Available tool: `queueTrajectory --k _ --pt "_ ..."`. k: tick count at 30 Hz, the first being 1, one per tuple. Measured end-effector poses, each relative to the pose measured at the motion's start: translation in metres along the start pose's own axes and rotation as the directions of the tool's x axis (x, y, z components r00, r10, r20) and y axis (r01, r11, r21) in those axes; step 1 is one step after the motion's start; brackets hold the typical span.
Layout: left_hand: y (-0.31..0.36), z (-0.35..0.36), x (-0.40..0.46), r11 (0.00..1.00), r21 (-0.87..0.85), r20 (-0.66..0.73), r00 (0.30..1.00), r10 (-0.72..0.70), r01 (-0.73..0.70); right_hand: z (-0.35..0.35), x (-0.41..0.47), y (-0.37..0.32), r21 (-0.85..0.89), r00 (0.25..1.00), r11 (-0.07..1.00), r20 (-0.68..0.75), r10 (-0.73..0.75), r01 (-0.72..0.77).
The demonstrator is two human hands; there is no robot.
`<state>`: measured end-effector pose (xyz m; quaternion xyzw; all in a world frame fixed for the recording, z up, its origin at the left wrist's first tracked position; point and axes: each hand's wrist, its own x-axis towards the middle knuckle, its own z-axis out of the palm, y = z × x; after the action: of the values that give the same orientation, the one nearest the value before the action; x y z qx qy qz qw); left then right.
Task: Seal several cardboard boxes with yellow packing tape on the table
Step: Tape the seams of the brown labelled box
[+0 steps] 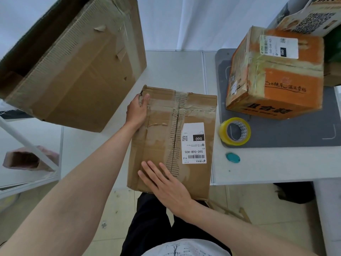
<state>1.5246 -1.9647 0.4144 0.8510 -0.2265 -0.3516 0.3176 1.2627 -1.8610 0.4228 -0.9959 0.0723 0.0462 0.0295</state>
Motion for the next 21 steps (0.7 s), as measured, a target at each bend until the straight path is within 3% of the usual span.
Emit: queueTrajectory --k 7,13,21 --pt "0.002 -0.003 -0.007 1.000 -0.010 -0.001 1.000 -0.006 0.006 -0.018 -0.013 0.016 0.217 0.998 0.976 0.060 0.014 -0.027" --pt "-0.015 -0.007 -0.024 0.999 -0.031 0.073 0.997 0.032 -0.030 -0.010 -0.030 0.022 -0.020 0.997 1.000 0.071 -0.014 0.015" --pt "-0.016 -0.009 -0.033 1.000 -0.019 0.085 0.996 0.007 -0.005 -0.007 -0.043 0.022 0.017 0.998 0.998 0.007 -0.056 0.056"
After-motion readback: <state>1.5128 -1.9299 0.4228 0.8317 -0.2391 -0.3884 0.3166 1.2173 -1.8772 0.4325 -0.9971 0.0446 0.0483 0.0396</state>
